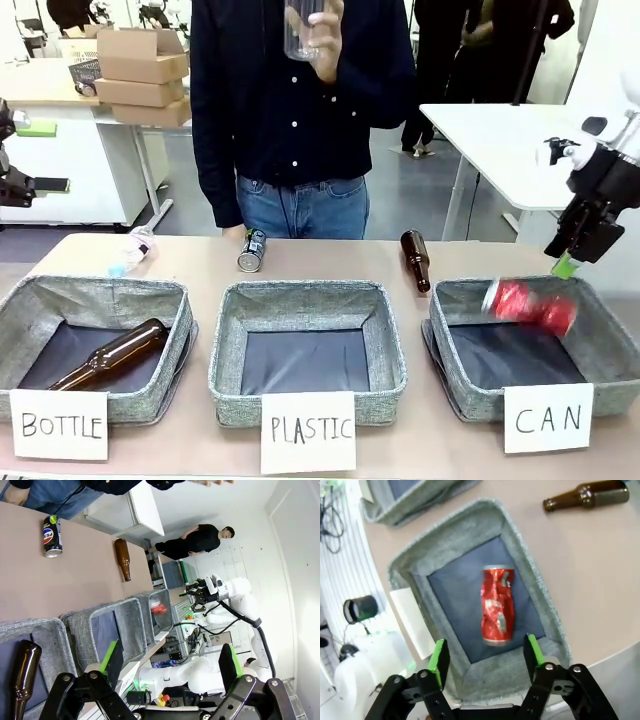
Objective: Sort the can waste into the basket.
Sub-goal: Pick up the can waste from the table and place it in the right Fabric basket.
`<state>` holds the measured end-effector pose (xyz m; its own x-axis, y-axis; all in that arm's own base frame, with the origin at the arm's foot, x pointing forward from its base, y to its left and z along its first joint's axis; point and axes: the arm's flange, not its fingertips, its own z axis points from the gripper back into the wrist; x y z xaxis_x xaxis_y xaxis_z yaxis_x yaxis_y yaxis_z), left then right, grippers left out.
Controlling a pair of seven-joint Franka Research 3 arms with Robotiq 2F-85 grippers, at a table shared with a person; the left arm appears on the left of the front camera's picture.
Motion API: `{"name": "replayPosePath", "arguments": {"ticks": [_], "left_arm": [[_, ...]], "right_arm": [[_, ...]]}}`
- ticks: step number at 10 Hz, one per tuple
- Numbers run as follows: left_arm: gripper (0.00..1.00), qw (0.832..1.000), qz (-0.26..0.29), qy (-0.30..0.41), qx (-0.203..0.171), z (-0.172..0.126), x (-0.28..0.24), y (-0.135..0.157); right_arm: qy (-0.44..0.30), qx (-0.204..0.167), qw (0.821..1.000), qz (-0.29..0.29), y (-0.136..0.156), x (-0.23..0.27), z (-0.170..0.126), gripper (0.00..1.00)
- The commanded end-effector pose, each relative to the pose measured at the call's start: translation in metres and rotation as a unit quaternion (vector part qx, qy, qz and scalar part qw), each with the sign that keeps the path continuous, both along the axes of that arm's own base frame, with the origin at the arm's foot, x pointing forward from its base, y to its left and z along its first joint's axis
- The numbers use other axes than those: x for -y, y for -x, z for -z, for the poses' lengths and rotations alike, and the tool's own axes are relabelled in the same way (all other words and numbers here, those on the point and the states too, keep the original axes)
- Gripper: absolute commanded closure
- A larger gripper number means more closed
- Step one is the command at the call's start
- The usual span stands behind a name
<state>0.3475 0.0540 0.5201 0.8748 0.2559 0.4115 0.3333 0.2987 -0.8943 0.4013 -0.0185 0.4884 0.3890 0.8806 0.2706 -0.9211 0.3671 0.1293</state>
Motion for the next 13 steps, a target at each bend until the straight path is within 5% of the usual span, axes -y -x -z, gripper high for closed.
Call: {"name": "replayPosePath", "arguments": {"ticks": [1,6,7,8,9,10,13], "left_arm": [[0.0,1.0,0.001,0.01,0.015,-0.001,0.002,-0.001],[0.0,1.0,0.001,0.01,0.015,-0.001,0.002,-0.001],[0.0,1.0,0.001,0.01,0.015,-0.001,0.002,-0.001],[0.0,1.0,0.001,0.01,0.015,-0.001,0.002,-0.001],[0.0,1.0,0.001,0.01,0.015,-0.001,0.002,-0.001],[0.0,1.0,0.001,0.01,0.015,-0.001,0.002,-0.001],[0.0,1.0,0.001,0.01,0.015,-0.001,0.002,-0.001]], "right_arm": [[-0.02,0.006,1.0,-0.022,-0.01,0.004,0.0,0.0],[-0.036,-0.002,0.999,-0.014,-0.012,0.003,0.0,0.0],[-0.073,-0.013,0.997,0.008,-0.013,0.002,-0.006,0.0],[-0.203,-0.073,0.971,0.108,-0.015,-0.004,-0.026,0.0],[-0.42,-0.153,0.843,0.3,-0.013,-0.014,-0.058,0.0],[-0.502,-0.229,0.769,0.323,-0.005,-0.01,-0.075,0.0],[-0.539,-0.365,0.602,0.461,-0.017,0.004,-0.081,0.0]]}}
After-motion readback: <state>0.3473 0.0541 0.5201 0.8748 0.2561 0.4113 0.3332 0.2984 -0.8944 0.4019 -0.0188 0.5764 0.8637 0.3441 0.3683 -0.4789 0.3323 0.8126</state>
